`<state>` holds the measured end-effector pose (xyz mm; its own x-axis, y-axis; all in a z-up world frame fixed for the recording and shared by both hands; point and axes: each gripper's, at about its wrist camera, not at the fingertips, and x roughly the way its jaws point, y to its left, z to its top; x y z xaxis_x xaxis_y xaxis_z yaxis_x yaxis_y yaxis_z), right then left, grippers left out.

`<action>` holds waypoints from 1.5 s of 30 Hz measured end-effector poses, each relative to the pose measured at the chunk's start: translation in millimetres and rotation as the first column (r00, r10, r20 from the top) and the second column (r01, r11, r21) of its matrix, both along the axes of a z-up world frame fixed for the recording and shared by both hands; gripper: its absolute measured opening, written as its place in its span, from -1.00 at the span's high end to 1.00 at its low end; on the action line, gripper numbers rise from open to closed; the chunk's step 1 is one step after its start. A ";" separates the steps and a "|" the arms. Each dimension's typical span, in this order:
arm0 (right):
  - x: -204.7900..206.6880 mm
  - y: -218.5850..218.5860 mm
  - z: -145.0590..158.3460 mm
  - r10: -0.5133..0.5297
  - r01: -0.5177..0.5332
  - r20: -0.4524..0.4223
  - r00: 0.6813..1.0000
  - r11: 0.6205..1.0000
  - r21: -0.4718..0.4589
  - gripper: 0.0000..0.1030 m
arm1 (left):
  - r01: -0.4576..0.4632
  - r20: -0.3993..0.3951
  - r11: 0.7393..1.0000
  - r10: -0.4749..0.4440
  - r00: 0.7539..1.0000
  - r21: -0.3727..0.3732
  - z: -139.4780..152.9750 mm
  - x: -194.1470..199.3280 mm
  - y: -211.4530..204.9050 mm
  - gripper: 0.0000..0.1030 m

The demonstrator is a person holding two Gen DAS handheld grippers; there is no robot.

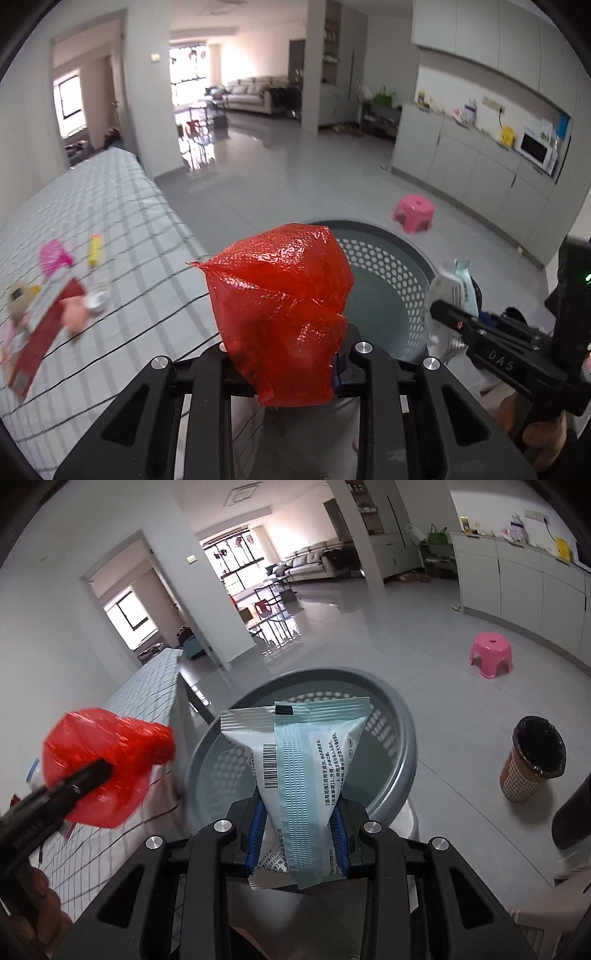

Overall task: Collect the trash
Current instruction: 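Carry both items over the grey basket and open both grippers to drop them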

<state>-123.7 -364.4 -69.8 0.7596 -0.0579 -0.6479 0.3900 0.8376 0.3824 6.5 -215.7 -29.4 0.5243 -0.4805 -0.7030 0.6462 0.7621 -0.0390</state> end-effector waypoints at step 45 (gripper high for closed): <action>73.0 -48.5 -17.0 0.050 -0.047 -0.077 0.996 0.998 0.036 0.00 | 0.004 -0.132 0.995 0.009 0.991 0.100 -47.6 69.2 -56.8 -0.35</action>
<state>-50.7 -412.9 -86.7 0.7080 0.0008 -0.7062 0.3793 0.8431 0.3812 75.8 -272.5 -77.0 0.4251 -0.4034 -0.8103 0.6387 0.7680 -0.0473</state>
